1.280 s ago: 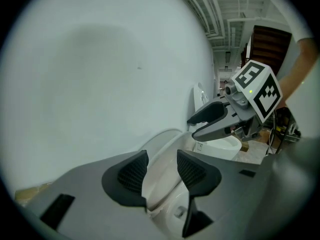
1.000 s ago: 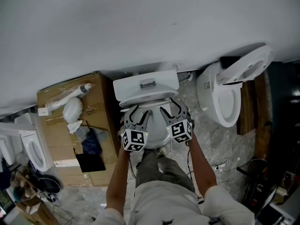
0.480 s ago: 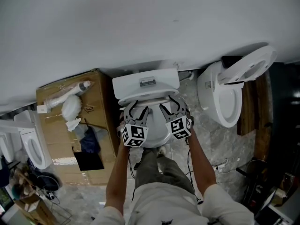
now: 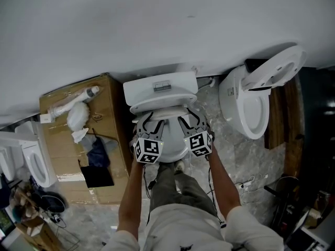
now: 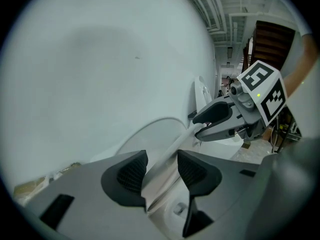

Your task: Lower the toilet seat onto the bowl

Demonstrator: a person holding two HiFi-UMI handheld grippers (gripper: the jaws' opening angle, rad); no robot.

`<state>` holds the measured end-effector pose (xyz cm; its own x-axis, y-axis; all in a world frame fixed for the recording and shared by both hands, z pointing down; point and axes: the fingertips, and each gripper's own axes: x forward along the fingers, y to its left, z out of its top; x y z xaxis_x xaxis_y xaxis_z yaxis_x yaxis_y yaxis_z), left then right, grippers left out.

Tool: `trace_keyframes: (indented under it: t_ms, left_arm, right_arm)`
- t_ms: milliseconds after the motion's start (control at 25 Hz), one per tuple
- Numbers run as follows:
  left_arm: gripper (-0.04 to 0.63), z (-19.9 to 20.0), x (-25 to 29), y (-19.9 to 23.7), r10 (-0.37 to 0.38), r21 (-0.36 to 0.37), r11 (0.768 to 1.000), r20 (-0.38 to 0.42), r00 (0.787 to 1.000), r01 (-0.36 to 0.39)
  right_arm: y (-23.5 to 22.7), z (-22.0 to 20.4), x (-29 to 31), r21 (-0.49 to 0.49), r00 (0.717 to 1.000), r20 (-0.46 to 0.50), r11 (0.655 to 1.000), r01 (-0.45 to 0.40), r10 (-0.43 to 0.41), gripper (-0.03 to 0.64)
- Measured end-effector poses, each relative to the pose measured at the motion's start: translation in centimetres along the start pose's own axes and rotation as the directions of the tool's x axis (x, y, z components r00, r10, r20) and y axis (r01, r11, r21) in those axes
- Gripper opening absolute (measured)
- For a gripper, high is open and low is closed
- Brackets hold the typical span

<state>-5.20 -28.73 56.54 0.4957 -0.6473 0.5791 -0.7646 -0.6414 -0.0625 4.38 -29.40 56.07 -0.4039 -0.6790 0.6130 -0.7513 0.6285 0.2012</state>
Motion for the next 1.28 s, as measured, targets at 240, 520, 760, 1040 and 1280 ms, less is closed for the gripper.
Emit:
trace_keyframes:
  t_ms: [240, 520, 760, 1040, 1280]
  left_arm:
    - [0.21, -0.8, -1.0, -1.4, 0.002, -0.005, 1.0, -0.004, 1.0, -0.002]
    - [0.212, -1.9, -2.1, -2.9, 0.007, -0.011, 1.0, -0.007, 1.0, -0.007]
    - [0.213, -2.7, -2.9, -4.1, 0.012, -0.016, 1.0, -0.01, 1.0, -0.012]
    - [0.218, -4.0, -3.8, -5.7, 0.019, -0.025, 1.0, -0.016, 1.0, -0.019]
    - [0.219, -5.3, -4.7, -7.2, 0.02, -0.025, 0.999, -0.028, 0.999, -0.021]
  right_arm:
    - [1.0, -1.0, -1.3, 0.011, 1.0, 0.0, 1.0, 0.001, -0.001, 0.189]
    - [2.2, -2.1, -2.5, 0.014, 1.0, 0.003, 1.0, -0.004, 0.003, 0.189]
    - [3.1, -3.1, -3.5, 0.014, 1.0, 0.008, 1.0, -0.012, 0.012, 0.189]
    - [4.3, -4.5, -4.7, 0.013, 1.0, 0.006, 1.0, -0.026, 0.026, 0.189]
    - [5.6, -5.7, -5.7, 0.012, 0.999, 0.003, 0.999, -0.044, 0.044, 0.189]
